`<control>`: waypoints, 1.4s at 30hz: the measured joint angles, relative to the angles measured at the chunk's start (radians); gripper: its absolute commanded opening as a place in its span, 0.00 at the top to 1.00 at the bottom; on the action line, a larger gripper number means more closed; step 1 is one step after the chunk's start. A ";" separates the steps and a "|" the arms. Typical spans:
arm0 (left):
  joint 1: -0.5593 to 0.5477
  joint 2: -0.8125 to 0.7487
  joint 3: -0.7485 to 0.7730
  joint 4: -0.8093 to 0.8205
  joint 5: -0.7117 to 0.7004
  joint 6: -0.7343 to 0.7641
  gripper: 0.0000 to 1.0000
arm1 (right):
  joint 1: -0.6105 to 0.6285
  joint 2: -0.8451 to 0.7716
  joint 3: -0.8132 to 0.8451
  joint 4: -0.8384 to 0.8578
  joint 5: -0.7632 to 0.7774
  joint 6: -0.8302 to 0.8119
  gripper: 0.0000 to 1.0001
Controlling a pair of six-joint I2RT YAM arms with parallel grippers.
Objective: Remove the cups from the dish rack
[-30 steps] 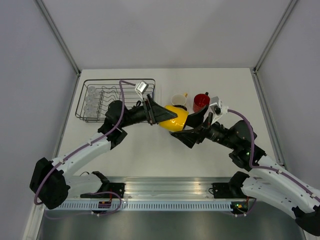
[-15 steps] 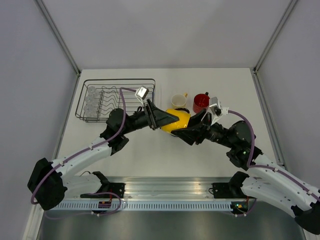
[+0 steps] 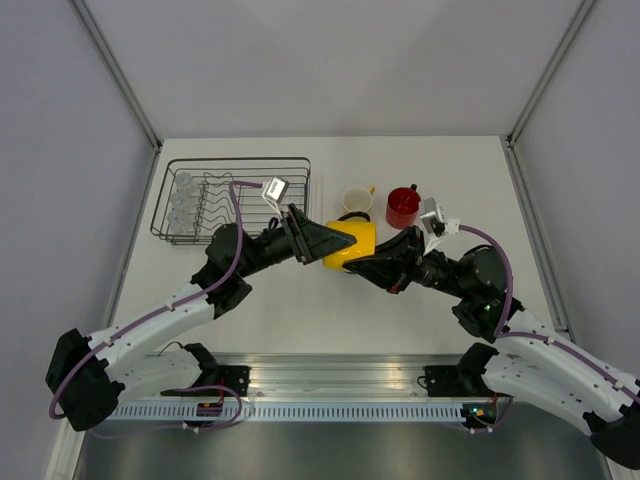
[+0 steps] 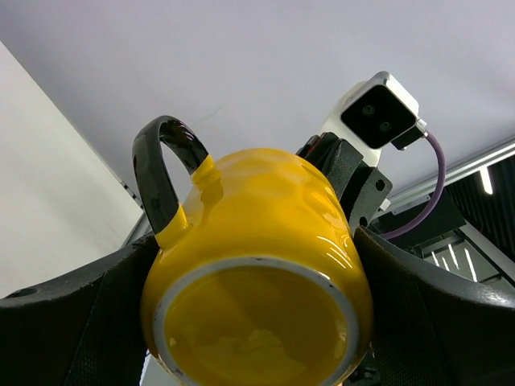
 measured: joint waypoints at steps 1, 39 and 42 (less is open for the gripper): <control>-0.002 -0.001 0.000 -0.006 0.000 0.005 0.01 | 0.000 -0.005 -0.006 0.004 -0.001 0.000 1.00; -0.002 -0.489 0.340 -1.342 -0.766 0.628 0.00 | -0.063 0.274 0.266 -1.102 0.742 -0.441 0.99; -0.002 -0.519 0.343 -1.412 -0.764 0.686 0.00 | -0.108 0.345 0.270 -1.106 0.700 -0.459 0.99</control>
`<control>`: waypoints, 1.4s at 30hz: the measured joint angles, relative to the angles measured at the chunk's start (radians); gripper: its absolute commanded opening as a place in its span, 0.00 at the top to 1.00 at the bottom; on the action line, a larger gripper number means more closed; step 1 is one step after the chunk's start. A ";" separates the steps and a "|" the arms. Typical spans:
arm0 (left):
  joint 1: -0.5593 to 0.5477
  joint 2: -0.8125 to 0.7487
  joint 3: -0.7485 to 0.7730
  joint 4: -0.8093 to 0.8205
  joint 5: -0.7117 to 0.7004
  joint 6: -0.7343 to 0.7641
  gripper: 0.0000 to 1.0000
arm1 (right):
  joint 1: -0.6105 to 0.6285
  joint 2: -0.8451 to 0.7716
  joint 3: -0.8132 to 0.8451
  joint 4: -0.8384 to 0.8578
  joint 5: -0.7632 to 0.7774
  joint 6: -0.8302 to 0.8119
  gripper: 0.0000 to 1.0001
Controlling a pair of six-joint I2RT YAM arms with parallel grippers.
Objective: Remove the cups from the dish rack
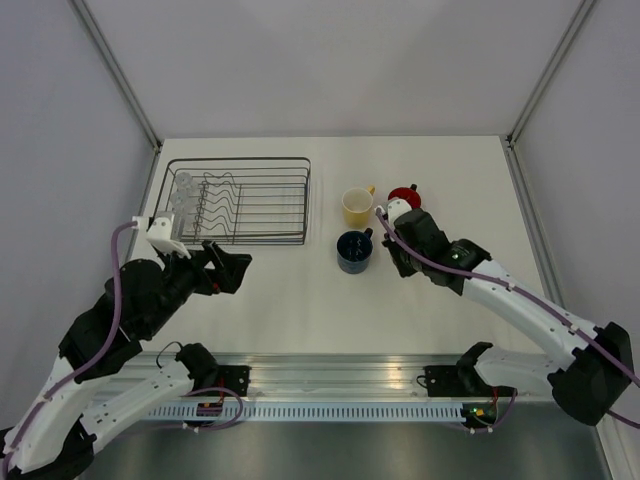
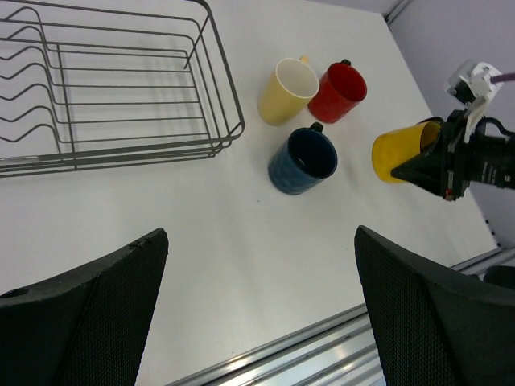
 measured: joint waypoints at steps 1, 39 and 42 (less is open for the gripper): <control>0.000 -0.013 -0.002 -0.014 -0.001 0.014 0.00 | -0.015 0.028 0.003 -0.001 -0.016 -0.008 1.00; 0.000 -0.262 -0.230 -0.005 -0.182 0.097 0.00 | -0.180 0.533 0.206 -0.001 -0.221 -0.207 0.57; 0.000 -0.241 -0.229 -0.005 -0.206 0.096 0.00 | -0.180 0.495 0.217 -0.018 -0.220 -0.206 0.47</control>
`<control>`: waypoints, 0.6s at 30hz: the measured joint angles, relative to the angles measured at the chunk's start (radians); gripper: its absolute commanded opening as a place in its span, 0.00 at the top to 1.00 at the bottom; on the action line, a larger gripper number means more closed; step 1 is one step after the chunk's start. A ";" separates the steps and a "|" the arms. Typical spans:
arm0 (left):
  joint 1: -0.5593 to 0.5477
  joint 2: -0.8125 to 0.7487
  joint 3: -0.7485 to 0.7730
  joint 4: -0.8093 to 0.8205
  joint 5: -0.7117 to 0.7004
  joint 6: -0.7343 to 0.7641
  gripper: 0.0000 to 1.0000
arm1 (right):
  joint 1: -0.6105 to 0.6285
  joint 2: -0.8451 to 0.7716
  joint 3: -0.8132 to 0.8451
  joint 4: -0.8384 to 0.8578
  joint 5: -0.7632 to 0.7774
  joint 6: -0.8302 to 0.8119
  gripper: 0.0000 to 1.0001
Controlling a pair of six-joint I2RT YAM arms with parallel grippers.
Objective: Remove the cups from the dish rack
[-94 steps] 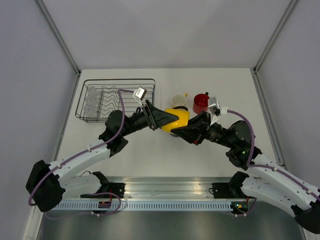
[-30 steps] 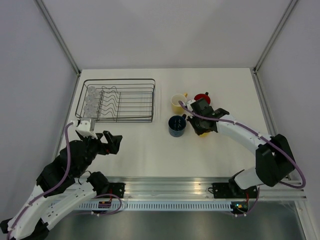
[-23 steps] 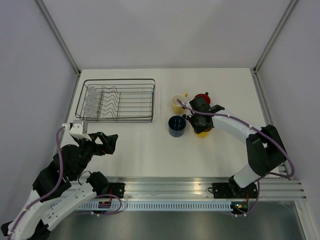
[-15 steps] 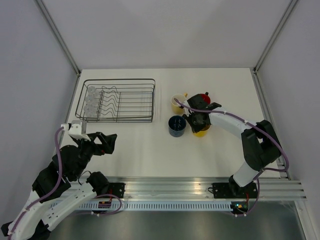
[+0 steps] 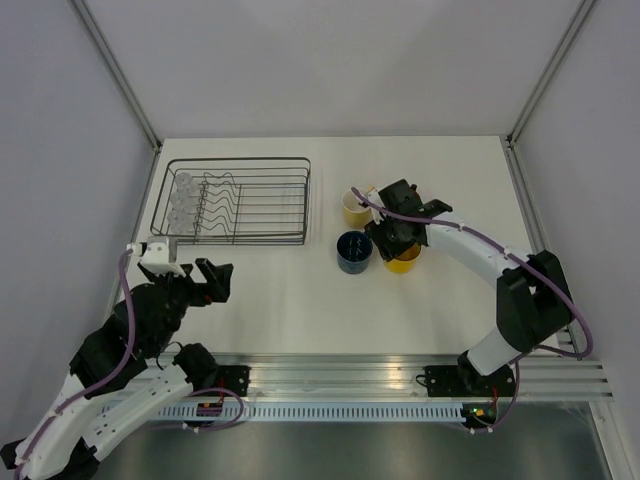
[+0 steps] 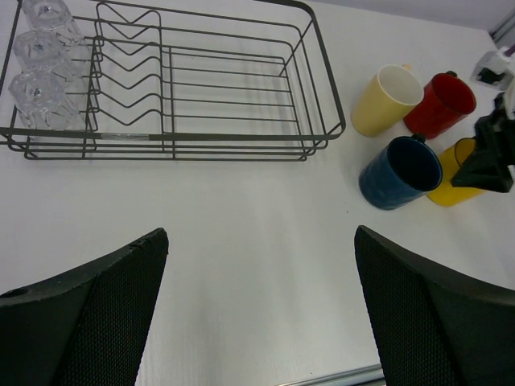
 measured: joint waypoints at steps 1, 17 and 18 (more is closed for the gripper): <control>0.000 0.014 0.000 -0.001 -0.008 0.000 0.00 | 0.000 -0.014 0.003 -0.006 0.000 -0.002 0.47; 0.479 0.359 0.023 0.010 0.108 -0.008 0.00 | -0.001 -0.630 -0.080 0.193 0.110 0.205 0.02; 0.494 0.385 0.032 0.011 0.116 -0.008 0.00 | -0.001 -0.662 -0.100 0.222 0.117 0.237 0.02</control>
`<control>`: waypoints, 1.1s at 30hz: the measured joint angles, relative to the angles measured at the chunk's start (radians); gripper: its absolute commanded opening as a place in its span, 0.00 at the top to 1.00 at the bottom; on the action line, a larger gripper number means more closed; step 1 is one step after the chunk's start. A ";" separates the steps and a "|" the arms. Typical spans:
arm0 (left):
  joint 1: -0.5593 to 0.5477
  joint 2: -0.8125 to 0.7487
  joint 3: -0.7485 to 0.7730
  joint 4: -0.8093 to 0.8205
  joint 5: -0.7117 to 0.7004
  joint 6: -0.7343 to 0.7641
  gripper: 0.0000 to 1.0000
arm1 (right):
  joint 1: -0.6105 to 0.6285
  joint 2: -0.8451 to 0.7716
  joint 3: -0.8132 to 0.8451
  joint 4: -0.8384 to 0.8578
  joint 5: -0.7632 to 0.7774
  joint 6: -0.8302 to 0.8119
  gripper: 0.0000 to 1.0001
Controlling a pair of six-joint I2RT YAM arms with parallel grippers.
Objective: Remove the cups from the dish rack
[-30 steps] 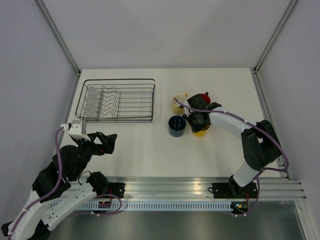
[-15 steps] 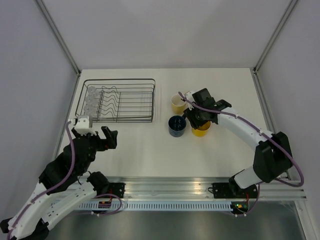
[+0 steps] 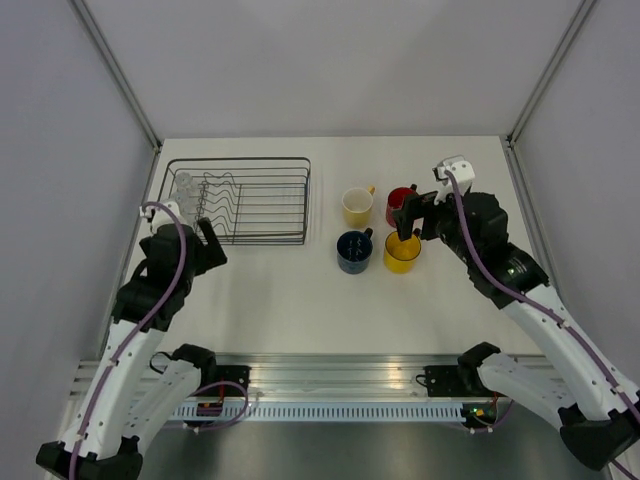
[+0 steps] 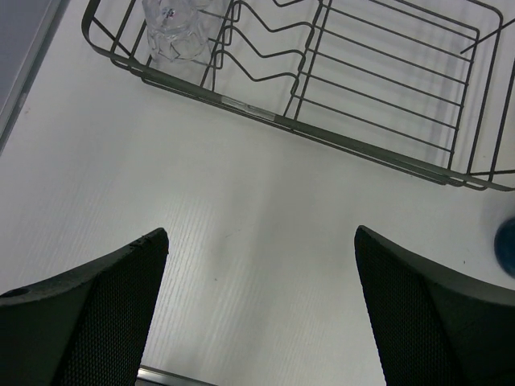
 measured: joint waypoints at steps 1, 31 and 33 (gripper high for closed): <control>0.013 0.028 0.012 0.001 0.013 0.000 0.00 | -0.001 -0.031 -0.023 0.027 0.005 0.031 0.02; 0.424 1.129 0.708 0.351 0.267 0.198 0.02 | -0.001 -0.231 -0.289 0.249 -0.483 0.256 0.02; 0.431 1.189 0.755 0.365 0.266 0.247 0.03 | -0.001 -0.229 -0.293 0.253 -0.488 0.256 0.02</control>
